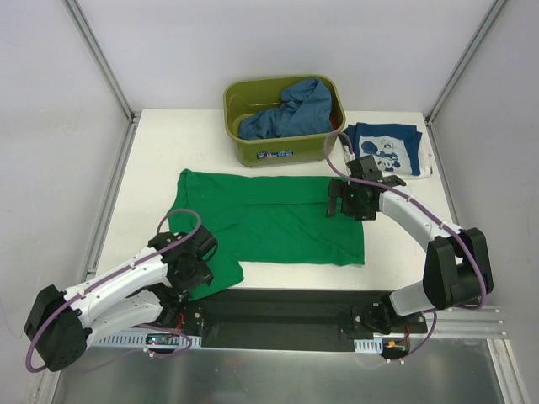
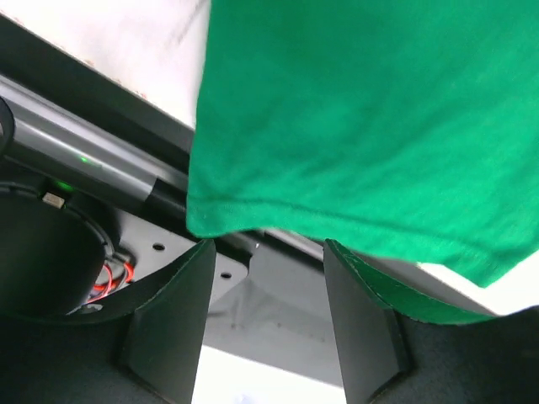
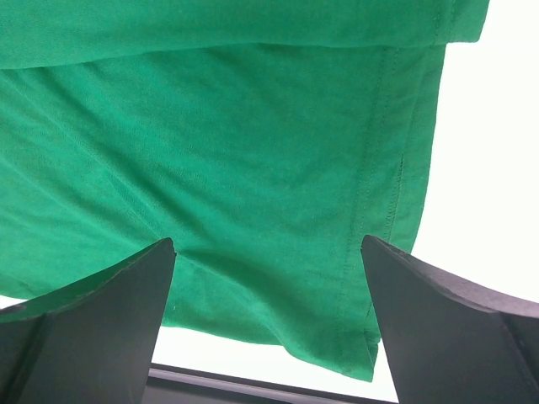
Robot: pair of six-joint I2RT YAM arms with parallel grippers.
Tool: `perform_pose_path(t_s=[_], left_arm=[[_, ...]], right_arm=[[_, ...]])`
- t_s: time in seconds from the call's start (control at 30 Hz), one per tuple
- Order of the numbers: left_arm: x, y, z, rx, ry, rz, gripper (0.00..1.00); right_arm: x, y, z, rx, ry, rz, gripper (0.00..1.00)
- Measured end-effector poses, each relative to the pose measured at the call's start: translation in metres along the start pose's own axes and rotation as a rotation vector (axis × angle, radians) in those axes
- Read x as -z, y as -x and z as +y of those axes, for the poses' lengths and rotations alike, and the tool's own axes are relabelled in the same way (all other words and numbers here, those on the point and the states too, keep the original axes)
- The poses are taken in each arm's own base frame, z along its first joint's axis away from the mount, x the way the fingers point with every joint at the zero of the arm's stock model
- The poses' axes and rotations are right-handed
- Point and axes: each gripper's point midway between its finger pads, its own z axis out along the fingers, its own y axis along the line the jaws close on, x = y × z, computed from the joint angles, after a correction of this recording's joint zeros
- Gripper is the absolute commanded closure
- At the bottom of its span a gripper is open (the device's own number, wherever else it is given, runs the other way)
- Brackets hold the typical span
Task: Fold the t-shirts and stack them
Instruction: Grap the side of the flattened tshirt closest away from the robot with both arms
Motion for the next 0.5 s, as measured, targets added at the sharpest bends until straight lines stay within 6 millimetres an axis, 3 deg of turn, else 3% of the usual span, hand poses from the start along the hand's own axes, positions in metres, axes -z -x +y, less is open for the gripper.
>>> perform_pose_path(t_s=[0.2, 0.3, 0.5], left_arm=[[-0.006, 0.018, -0.01, 0.025, -0.015, -0.094, 0.5], [-0.015, 0.025, -0.016, 0.028, 0.012, -0.107, 0.63], [-0.023, 0.025, -0.021, 0.0, 0.042, -0.093, 0.64]], right_arm=[[0.0, 0.001, 0.001, 0.001, 0.002, -0.006, 0.03], [0.0, 0.002, 0.0, 0.001, 0.002, -0.006, 0.03], [0.0, 0.002, -0.001, 0.001, -0.005, -0.009, 0.03]])
